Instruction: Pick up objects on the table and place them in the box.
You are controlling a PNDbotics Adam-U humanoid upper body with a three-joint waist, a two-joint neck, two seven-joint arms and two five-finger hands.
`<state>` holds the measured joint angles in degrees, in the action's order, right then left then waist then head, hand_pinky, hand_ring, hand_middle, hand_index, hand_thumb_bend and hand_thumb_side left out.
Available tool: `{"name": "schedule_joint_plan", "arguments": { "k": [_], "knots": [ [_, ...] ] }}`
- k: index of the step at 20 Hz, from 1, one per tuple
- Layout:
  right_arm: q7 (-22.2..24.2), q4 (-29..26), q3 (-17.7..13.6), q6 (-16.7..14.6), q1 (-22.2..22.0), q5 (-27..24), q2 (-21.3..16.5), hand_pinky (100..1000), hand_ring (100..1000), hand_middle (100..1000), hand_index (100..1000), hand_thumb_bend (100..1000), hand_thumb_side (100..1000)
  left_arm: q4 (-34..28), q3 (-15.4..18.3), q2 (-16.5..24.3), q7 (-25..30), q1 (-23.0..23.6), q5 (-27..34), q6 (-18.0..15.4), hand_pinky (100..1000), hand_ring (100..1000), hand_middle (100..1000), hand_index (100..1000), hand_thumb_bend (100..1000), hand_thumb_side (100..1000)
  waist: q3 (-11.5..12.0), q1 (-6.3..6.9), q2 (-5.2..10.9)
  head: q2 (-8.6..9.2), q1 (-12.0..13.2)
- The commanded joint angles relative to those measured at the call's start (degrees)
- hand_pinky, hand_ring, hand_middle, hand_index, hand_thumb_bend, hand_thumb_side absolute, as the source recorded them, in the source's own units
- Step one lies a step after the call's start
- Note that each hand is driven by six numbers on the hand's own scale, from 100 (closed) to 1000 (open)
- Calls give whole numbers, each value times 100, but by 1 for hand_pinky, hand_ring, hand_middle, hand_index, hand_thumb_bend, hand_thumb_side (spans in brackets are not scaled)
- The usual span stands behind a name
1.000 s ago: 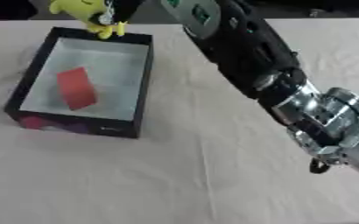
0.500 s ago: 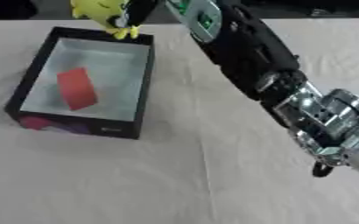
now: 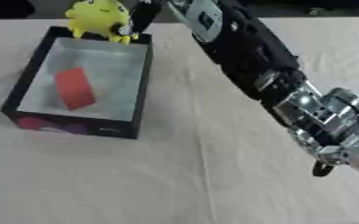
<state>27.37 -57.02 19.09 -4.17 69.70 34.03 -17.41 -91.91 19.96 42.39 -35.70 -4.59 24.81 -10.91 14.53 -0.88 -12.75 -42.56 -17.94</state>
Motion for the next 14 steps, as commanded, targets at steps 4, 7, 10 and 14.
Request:
{"name": "schedule_joint_plan", "arguments": {
  "k": [4,7,10,14],
  "knots": [
    [-127,-4,-110,-351,110,99,-41,971,960,897,934,501,582,-100,88,154,0,-27,-24,-14,812,721,771,842,523,675,4,47,59,87,-65],
    [-309,-20,-157,-335,114,55,-67,970,949,888,928,493,570,-107,94,156,-3,-4,-33,-18,812,721,771,842,522,675,-3,44,64,67,-46],
    [-491,-196,-172,-176,140,-240,-157,969,938,878,925,501,546,-107,108,157,-16,26,-35,-21,813,720,771,842,522,675,-28,40,75,60,-4],
    [-700,-819,-195,269,188,-1075,-507,962,913,846,907,476,479,-110,122,173,-28,72,-54,-24,813,720,771,841,520,675,-97,38,112,-12,217]
  ]
}}
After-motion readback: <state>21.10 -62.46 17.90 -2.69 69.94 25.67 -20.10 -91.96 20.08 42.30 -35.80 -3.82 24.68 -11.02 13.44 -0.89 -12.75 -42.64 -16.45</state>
